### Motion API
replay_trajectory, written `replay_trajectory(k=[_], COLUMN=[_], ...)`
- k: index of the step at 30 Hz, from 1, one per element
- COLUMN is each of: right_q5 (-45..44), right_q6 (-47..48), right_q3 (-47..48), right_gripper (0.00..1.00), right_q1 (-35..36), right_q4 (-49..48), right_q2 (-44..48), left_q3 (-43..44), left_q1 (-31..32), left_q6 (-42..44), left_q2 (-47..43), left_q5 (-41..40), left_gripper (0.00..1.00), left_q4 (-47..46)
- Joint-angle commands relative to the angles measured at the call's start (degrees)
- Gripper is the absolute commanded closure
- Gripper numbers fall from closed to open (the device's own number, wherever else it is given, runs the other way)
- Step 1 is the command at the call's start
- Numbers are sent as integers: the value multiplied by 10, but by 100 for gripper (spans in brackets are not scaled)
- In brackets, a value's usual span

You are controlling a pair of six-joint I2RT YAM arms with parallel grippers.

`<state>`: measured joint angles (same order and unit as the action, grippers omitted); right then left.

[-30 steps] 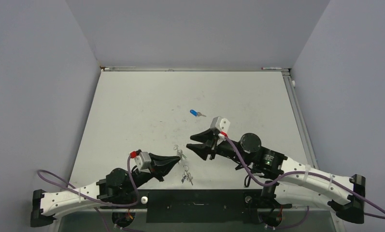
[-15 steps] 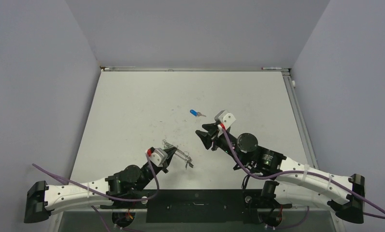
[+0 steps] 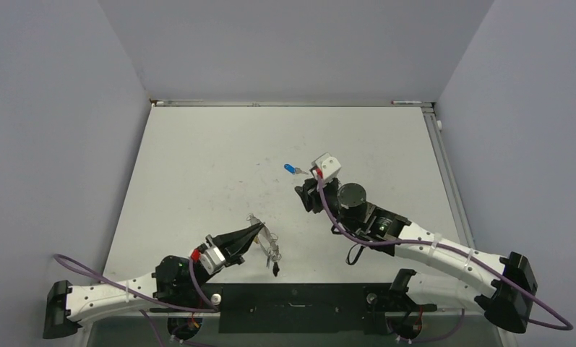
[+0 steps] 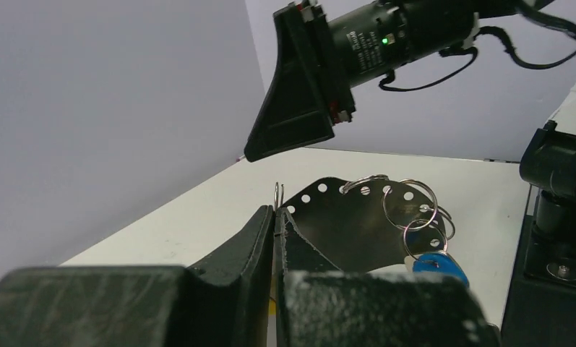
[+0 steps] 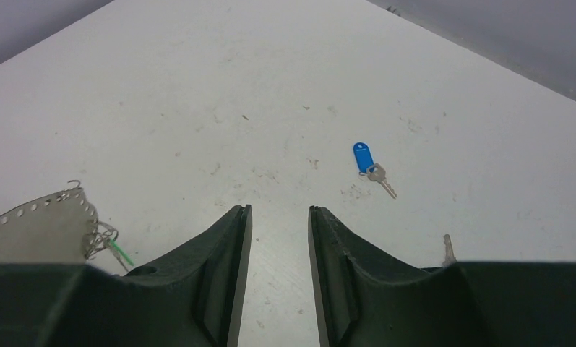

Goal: Put the keys on the keyring

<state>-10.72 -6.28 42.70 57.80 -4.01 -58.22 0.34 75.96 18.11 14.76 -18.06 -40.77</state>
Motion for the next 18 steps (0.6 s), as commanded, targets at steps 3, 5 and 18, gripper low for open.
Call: replay_trajectory(k=[3,5,18], right_q5=[89,88,37], right_q6=[-49,-61,-154], right_q3=[28,48,337], right_gripper=[64,64,39], right_q1=[-79,-90,-148], right_q4=[-27,-10,214], right_q2=[-43,-70,-393], left_q3=[-43,-47,-42], left_q1=[1,1,3], left_q6=[20,18,-5], left_q2=[29,38,42], left_q5=[43,46,-149], left_gripper=[100,100,100], left_q4=[-77,-87,-30])
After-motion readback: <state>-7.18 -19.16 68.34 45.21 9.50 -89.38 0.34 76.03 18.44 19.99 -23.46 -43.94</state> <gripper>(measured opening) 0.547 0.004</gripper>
